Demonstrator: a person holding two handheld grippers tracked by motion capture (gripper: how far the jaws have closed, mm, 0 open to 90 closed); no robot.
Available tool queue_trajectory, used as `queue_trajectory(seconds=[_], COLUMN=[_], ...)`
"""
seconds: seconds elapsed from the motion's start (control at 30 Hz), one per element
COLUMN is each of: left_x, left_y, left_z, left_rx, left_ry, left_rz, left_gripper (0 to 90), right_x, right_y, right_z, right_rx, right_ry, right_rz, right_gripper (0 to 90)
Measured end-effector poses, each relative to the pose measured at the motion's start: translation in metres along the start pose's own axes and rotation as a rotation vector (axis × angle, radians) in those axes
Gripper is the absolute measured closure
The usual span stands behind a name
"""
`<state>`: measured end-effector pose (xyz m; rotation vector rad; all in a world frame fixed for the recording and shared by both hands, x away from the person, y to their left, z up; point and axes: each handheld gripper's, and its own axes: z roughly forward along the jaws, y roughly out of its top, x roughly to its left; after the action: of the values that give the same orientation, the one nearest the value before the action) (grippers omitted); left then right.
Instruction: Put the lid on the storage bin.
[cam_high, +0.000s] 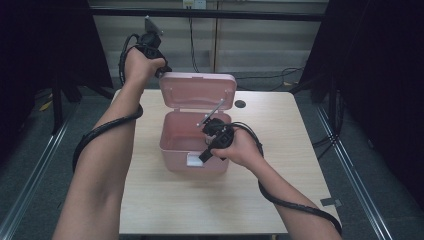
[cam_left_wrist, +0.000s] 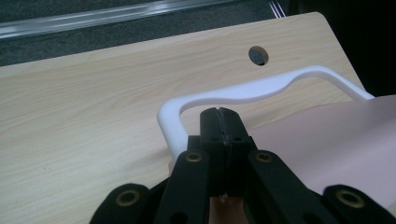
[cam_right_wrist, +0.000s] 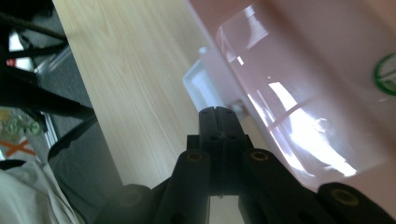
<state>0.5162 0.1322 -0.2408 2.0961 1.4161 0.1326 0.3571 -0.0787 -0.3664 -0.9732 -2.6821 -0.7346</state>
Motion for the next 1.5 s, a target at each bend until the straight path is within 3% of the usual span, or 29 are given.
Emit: queue_trajectory(seconds=[0.27,0.47,0.77,1.5], left_x=[-0.001,0.002,0.008,0.013], left_y=[-0.009,-0.019,-0.033,-0.06], left_z=[-0.003,-0.004,-0.005,0.006], left_rx=[-0.011,-0.008,0.004,0.038], left_ry=[-0.018,-0.02,-0.02,-0.043], left_rz=[-0.003,0.002,0.004,0.014], left_gripper=[89.3,89.1,89.2,88.8], right_x=[-0.016,-0.032,-0.043,-0.042], right_y=[-0.012,-0.021,-0.019,-0.019], right_z=[-0.034,-0.043,-0.056,-0.062], right_rx=[-0.094,-0.165,-0.214,-0.232], right_ry=[-0.057,-0.061,-0.097,-0.103], right_rz=[0.055,0.113,0.122,0.105], right_gripper=[90.0,90.0,90.0,90.0])
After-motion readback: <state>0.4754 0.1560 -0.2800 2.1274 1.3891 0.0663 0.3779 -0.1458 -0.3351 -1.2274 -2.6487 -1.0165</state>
